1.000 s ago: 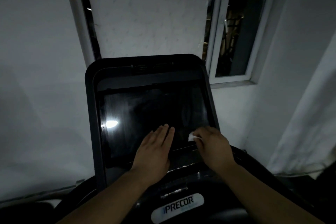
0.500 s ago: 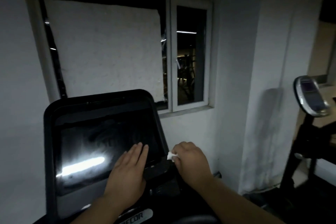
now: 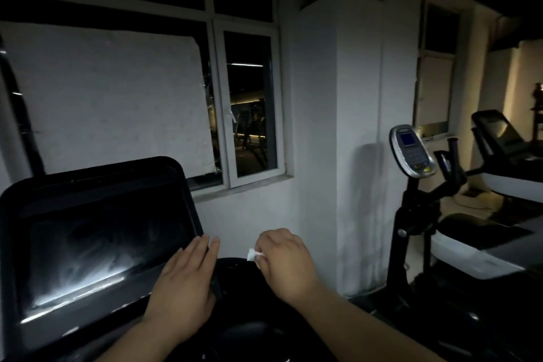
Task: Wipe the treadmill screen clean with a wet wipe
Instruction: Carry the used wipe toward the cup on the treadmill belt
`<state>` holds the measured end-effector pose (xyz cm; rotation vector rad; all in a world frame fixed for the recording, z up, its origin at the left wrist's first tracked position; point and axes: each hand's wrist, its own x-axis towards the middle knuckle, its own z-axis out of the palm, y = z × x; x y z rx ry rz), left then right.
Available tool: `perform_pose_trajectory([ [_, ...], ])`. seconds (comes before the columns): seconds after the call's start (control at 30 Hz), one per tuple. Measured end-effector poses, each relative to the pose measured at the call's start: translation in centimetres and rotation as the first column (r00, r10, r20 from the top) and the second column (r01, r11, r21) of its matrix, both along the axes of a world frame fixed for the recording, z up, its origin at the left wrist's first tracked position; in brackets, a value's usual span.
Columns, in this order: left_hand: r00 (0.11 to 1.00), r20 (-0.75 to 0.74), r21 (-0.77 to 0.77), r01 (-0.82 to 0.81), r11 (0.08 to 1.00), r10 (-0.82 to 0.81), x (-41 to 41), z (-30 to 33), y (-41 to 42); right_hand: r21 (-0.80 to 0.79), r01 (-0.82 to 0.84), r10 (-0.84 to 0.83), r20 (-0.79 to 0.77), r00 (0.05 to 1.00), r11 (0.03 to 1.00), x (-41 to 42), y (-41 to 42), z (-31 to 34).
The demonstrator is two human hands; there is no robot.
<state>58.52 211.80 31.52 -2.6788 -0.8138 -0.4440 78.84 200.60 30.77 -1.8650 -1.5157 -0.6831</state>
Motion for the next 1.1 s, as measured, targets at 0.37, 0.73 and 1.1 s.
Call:
perform_pose_trajectory([
  [0.37, 0.998, 0.047, 0.003, 0.037, 0.999, -0.037, -3.7, 1.3, -9.3, 0.050, 0.048, -0.052, 0.086, 0.995, 0.998, -3.6, -9.1, 2.5],
  [0.73, 0.995, -0.051, -0.059, -0.086, 0.995, 0.083, -9.9, 4.0, -17.6, -0.033, 0.085, -0.074, 0.263, 0.962, 0.996, -9.6, -16.1, 3.5],
  [1.1, 0.984, 0.010, -0.050, -0.176, 0.983, 0.177, -10.5, 4.8, -28.4, -0.013, -0.012, 0.014, 0.234, 0.972, 1.000, -9.6, -26.6, 3.1],
])
